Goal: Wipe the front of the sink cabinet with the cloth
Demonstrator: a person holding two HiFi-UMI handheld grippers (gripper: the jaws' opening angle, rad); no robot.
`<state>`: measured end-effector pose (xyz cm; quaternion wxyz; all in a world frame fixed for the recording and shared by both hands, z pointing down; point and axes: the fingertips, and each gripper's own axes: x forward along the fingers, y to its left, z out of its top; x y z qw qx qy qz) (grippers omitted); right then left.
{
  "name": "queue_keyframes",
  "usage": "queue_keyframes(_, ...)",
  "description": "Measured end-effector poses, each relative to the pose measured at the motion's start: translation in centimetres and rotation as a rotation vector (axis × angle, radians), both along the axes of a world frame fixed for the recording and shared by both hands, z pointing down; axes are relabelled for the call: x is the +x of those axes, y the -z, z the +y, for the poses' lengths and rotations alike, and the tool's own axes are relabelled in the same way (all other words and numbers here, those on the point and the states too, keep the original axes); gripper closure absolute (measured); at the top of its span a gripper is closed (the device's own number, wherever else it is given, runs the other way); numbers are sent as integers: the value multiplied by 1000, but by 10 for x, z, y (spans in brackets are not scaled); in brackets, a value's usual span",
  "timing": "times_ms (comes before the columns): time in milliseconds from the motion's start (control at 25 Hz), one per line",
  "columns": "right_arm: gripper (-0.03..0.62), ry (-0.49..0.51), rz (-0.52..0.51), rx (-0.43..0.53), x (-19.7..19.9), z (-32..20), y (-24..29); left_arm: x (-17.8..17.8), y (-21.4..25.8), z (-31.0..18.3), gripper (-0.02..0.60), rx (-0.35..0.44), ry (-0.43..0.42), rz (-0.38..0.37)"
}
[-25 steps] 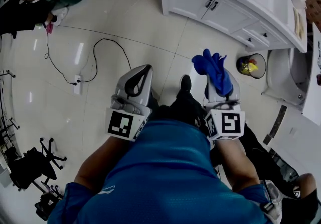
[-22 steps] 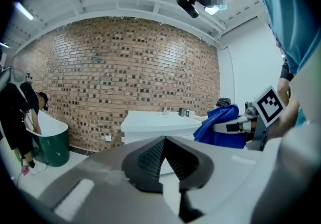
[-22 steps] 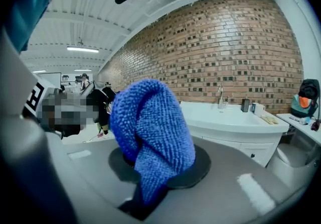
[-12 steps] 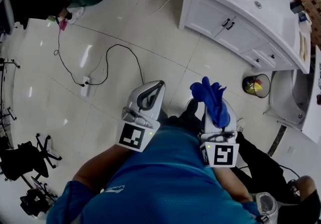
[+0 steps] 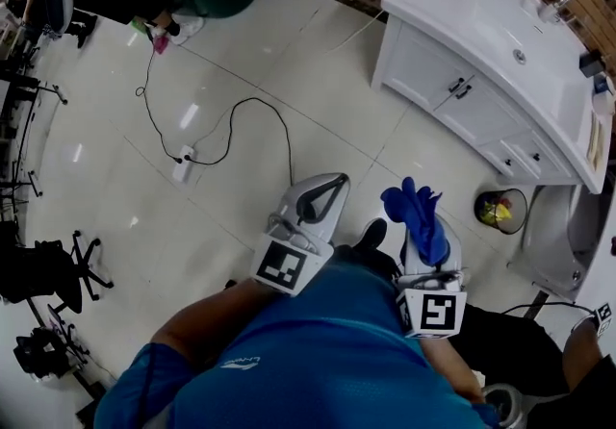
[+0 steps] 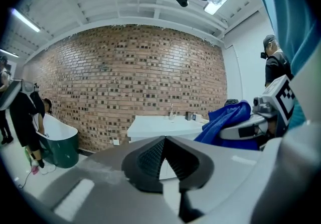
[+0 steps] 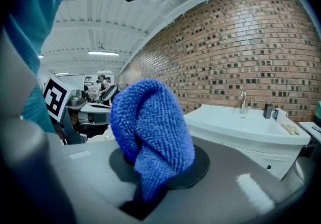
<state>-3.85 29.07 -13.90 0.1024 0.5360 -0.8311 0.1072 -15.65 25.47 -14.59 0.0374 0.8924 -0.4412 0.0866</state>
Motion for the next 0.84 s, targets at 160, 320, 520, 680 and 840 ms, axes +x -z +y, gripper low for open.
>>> queue_keyframes(160, 534, 20, 1, 1, -5, -1, 1, -2, 0, 1, 580, 1, -1, -11)
queue_keyframes(320, 534, 22, 8, 0, -10, -3, 2, -9, 2, -2, 580, 7, 1, -4)
queue_keyframes(520, 534, 20, 23, 6, -17, -3, 6, -17, 4, -3, 580, 7, 1, 23)
queue_keyframes(680, 536, 24, 23, 7, -23, -8, 7, -20, 2, -9, 580, -2, -5, 19)
queue_keyframes(840, 534, 4, 35, -16, -11, -2, 6, -6, -7, -3, 580, -32, -34, 9)
